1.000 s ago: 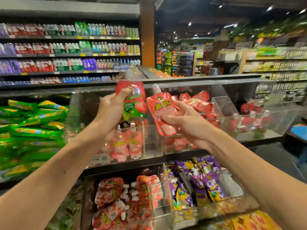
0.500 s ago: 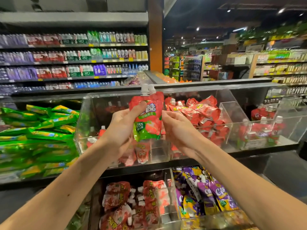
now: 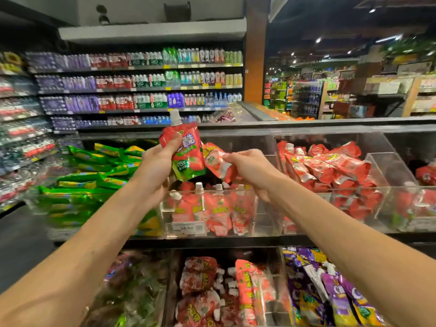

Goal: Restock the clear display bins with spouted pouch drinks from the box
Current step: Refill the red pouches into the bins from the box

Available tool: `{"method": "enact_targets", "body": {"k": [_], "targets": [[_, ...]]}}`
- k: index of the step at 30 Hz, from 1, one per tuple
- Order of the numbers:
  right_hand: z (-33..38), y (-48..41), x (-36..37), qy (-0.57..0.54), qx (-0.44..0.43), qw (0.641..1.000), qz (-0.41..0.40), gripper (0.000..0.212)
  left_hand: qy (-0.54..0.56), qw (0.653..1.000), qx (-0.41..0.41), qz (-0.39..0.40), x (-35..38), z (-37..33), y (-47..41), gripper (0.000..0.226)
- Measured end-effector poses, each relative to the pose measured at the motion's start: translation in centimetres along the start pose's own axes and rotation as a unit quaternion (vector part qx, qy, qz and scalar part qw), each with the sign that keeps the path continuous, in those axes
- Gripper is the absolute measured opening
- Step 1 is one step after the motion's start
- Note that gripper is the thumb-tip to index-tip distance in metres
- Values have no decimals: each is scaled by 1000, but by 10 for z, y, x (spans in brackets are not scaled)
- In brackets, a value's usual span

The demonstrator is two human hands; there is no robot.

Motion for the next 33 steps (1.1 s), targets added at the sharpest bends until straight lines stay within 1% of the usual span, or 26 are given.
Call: {"method": "enact_targets", "body": {"k": [3,6,8,11,15,18,22,25,27,28,29,30,31,32,33], "targets": [[1,-28,13,144,-20,988,-54,22,-31,999,19,-17,-12,-5,-5,22],[-1,-45,31,292,-42,952,-81,16,-39,999,33,-11,-13,-6,-6,20],[-3,-55,40,350,-56,930,-96,28,-47,998,49,-15,-16,-4,-8,19],[-14,-72,49,363,-30,926,-103,37,-80,994,71,-6,-16,0,-12,25],[-37,-92,68,386,13,919,-76,36,-108,989,100,11,-19,-2,-15,26],[-51,-106,81,405,20,912,-66,46,-125,983,128,26,-22,-7,-13,28],[-58,-117,86,426,39,903,-42,55,-124,985,117,26,-27,-4,-16,32],[-55,-121,87,452,2,891,-30,65,-102,992,79,6,-27,5,-16,31],[-45,-114,79,474,-29,879,-26,61,-98,994,57,0,-26,11,-15,31],[-36,-108,74,464,-50,884,-26,55,-103,993,51,4,-25,14,-15,31],[-26,-100,68,427,-74,901,-23,48,-111,993,44,10,-24,15,-14,32],[-16,-90,63,358,-93,929,-8,44,-116,992,39,13,-23,17,-13,32],[-7,-76,57,257,-96,962,11,46,-113,993,35,14,-19,18,-11,32],[1,-57,48,155,-83,984,39,50,-102,994,35,15,-14,19,-9,32],[6,-35,40,76,-63,992,76,54,-87,995,35,15,-7,21,-7,31]]}}
Point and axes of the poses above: each hand's wrist, its own y-axis away from the middle knuckle, its own x-axis out of the palm, z = x × y, the point moved 8 cm from there along -y, towards the middle knuckle, and after that the axes turned 9 degrees about -z, right-handed, at the moved point
